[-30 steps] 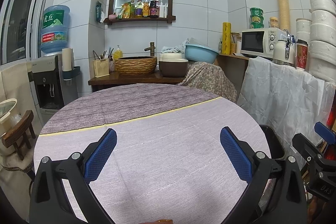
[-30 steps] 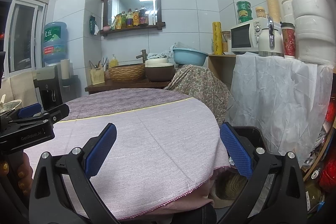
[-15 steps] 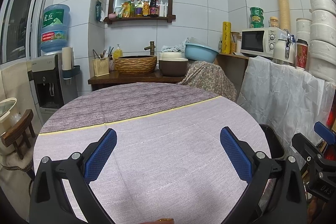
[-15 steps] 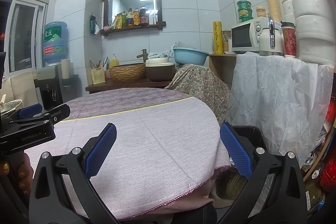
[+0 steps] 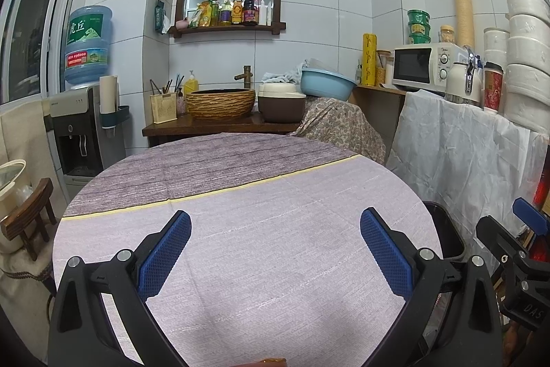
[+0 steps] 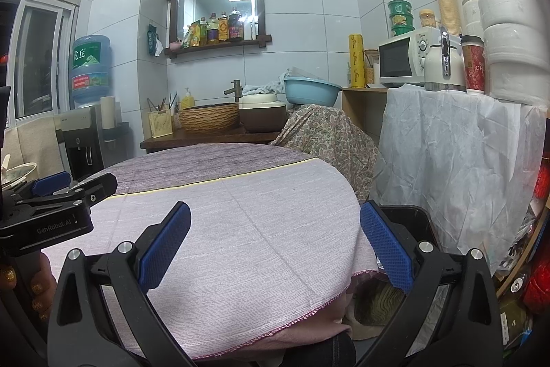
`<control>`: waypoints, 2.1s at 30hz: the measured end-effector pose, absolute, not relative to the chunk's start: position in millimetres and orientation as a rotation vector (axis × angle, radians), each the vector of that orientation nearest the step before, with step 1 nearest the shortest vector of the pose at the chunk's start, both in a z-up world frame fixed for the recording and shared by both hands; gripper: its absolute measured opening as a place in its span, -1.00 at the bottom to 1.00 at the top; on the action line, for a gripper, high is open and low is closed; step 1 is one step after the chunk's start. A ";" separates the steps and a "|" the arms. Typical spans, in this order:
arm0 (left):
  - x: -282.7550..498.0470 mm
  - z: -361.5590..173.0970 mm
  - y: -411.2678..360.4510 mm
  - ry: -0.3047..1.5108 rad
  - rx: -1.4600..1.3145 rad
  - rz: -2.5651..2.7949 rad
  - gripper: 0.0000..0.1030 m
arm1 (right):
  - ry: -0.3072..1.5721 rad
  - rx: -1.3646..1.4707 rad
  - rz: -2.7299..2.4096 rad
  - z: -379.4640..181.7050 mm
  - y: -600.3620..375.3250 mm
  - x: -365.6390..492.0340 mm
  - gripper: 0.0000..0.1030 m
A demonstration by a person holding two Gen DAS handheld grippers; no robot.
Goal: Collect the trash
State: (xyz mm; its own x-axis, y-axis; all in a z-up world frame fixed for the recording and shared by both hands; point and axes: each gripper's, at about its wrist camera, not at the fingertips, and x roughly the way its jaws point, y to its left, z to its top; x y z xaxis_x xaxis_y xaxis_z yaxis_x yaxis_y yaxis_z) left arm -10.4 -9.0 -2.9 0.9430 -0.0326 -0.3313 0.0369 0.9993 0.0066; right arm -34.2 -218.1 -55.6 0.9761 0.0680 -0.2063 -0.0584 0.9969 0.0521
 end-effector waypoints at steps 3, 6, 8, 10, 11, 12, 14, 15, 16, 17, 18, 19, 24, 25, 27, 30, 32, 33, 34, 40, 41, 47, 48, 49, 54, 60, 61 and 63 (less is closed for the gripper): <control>-10.3 -3.4 -9.0 0.338 0.013 -0.035 0.90 | 0.210 0.046 0.066 -55.9 -217.9 -34.4 0.89; -10.3 -3.0 -8.9 0.338 0.013 -0.036 0.90 | 0.210 0.046 0.066 -56.5 -217.4 -34.7 0.89; -10.6 -3.5 -9.3 0.336 0.013 -0.036 0.90 | 0.210 0.045 0.066 -56.3 -217.8 -34.1 0.89; -10.5 -4.1 -10.0 0.334 0.013 -0.037 0.90 | 0.210 0.045 0.065 -56.3 -217.4 -34.7 0.89; -10.3 -4.5 -10.2 0.335 0.012 -0.038 0.90 | 0.210 0.045 0.064 -56.3 -217.8 -34.2 0.89; -10.0 -4.4 -10.3 0.338 0.012 -0.040 0.90 | 0.209 0.045 0.061 -56.4 -217.5 -34.6 0.89; -9.9 -4.0 -9.9 0.341 0.011 -0.039 0.90 | 0.211 0.047 0.064 -58.1 -217.3 -34.2 0.89; -9.8 -3.6 -9.8 0.340 0.010 -0.039 0.90 | 0.212 0.048 0.066 -59.0 -217.5 -33.4 0.89; -9.6 -3.3 -9.6 0.339 0.009 -0.038 0.90 | 0.212 0.048 0.065 -59.5 -217.1 -33.6 0.89; -9.3 -2.4 -9.7 0.339 0.009 -0.037 0.90 | 0.213 0.048 0.066 -59.4 -217.5 -33.3 0.89; -9.5 -2.6 -9.9 0.337 0.010 -0.036 0.90 | 0.213 0.048 0.067 -59.8 -216.9 -33.6 0.89; -9.6 -2.8 -10.4 0.337 0.010 -0.036 0.90 | 0.212 0.048 0.066 -59.6 -217.3 -33.6 0.89; -10.4 -1.9 -11.7 0.340 0.012 -0.042 0.90 | 0.213 0.047 0.058 -60.6 -218.4 -33.4 0.89; -10.8 -1.4 -11.7 0.338 0.011 -0.042 0.90 | 0.213 0.048 0.057 -60.1 -219.6 -33.1 0.89; -11.1 -1.0 -12.2 0.338 0.012 -0.043 0.90 | 0.214 0.049 0.053 -60.6 -220.4 -33.6 0.89; -11.3 -0.3 -12.4 0.340 0.013 -0.043 0.90 | 0.213 0.049 0.045 -60.0 -221.9 -33.2 0.89; -11.5 -0.2 -12.3 0.341 0.012 -0.045 0.90 | 0.211 0.050 0.039 -59.6 -222.7 -34.0 0.89; -11.7 -0.1 -12.6 0.341 0.013 -0.045 0.90 | 0.211 0.052 0.040 -59.4 -223.3 -33.8 0.89; -11.6 0.1 -12.9 0.340 0.014 -0.045 0.90 | 0.213 0.053 0.041 -59.5 -223.4 -33.8 0.89; -11.2 0.3 -13.0 0.343 0.013 -0.044 0.90 | 0.216 0.048 0.045 -59.0 -222.4 -33.9 0.89; -11.3 0.2 -13.0 0.343 0.011 -0.043 0.90 | 0.217 0.049 0.045 -58.8 -222.5 -33.6 0.89; -11.5 -0.5 -14.1 0.344 0.012 -0.043 0.90 | 0.219 0.050 0.045 -59.0 -223.0 -33.6 0.89; -11.5 -0.5 -14.3 0.343 0.012 -0.042 0.90 | 0.219 0.049 0.045 -59.1 -222.9 -33.6 0.89; -11.3 -0.5 -14.5 0.344 0.011 -0.042 0.90 | 0.219 0.049 0.046 -58.9 -223.0 -33.3 0.89; -10.3 -1.4 -14.2 0.346 0.011 -0.044 0.90 | 0.223 0.050 0.048 -60.2 -223.6 -32.7 0.89; -10.0 -1.2 -14.1 0.348 0.011 -0.045 0.90 | 0.224 0.050 0.049 -59.9 -225.0 -30.3 0.89; -10.0 -1.5 -14.3 0.349 0.012 -0.045 0.90 | 0.225 0.050 0.049 -59.9 -225.0 -30.1 0.89; -10.3 -2.5 -14.2 0.351 0.010 -0.044 0.90 | 0.229 0.051 0.051 -60.5 -225.0 -29.2 0.89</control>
State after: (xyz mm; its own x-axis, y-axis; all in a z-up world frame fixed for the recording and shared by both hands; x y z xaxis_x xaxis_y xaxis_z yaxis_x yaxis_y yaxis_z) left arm -10.3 -14.2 -2.5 0.9382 -0.0415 -0.3436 0.0451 0.9990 0.0024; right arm -29.2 -225.0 -60.5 0.9726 0.0563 -0.2254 -0.0447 0.9974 0.0563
